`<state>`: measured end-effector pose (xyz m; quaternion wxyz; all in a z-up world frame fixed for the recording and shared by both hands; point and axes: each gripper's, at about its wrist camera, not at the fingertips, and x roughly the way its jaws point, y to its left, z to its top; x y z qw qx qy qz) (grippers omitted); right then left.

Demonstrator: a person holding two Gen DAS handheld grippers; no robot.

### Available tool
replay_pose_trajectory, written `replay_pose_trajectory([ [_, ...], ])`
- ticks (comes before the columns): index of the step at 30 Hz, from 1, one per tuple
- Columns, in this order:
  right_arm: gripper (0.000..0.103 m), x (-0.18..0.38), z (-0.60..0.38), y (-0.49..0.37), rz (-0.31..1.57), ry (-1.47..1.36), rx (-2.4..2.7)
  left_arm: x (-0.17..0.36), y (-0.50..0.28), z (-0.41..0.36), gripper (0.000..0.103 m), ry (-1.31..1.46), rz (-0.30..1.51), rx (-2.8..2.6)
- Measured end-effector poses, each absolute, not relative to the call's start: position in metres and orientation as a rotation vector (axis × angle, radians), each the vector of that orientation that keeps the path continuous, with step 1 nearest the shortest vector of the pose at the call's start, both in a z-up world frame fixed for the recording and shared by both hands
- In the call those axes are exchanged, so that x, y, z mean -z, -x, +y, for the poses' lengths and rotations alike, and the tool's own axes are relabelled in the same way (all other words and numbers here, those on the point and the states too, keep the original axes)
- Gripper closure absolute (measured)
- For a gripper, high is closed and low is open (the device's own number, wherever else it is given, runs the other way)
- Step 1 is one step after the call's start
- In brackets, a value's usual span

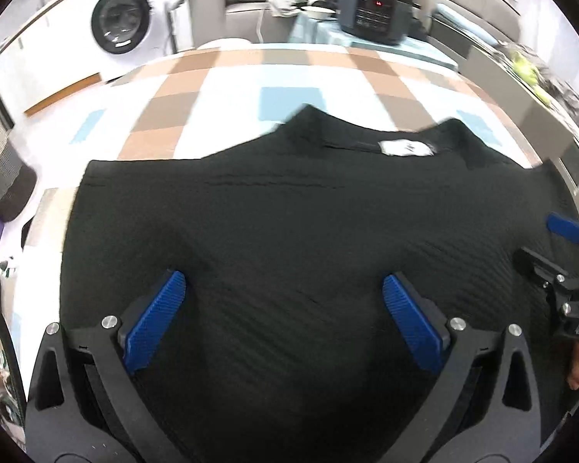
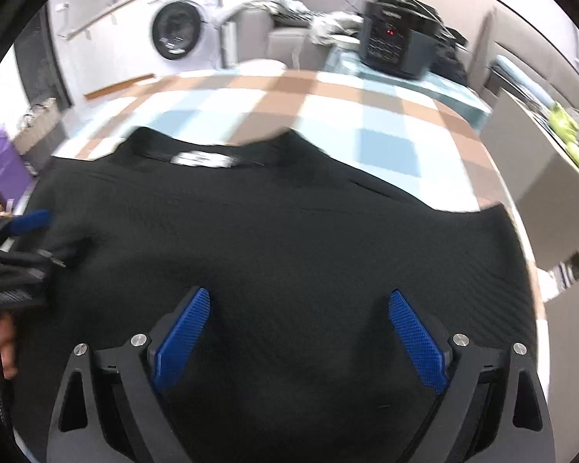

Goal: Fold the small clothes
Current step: 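Press both open grippers across the sweater body toward the collar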

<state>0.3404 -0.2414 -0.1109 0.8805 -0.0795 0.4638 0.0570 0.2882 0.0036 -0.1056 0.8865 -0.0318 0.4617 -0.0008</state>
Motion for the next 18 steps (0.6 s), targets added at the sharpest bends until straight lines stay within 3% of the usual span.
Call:
replay_pose_trajectory([
  [6, 0.008, 0.108, -0.284, -0.343, 0.986, 0.043, -0.036, 0.095, -0.278, 0.013, 0.002, 0.122, 0.956, 0.009],
  [18, 0.008, 0.116, -0.234, -0.365, 0.979, 0.148, -0.13, 0.1, -0.292, -0.036, 0.0, 0.023, 0.959, 0.085],
])
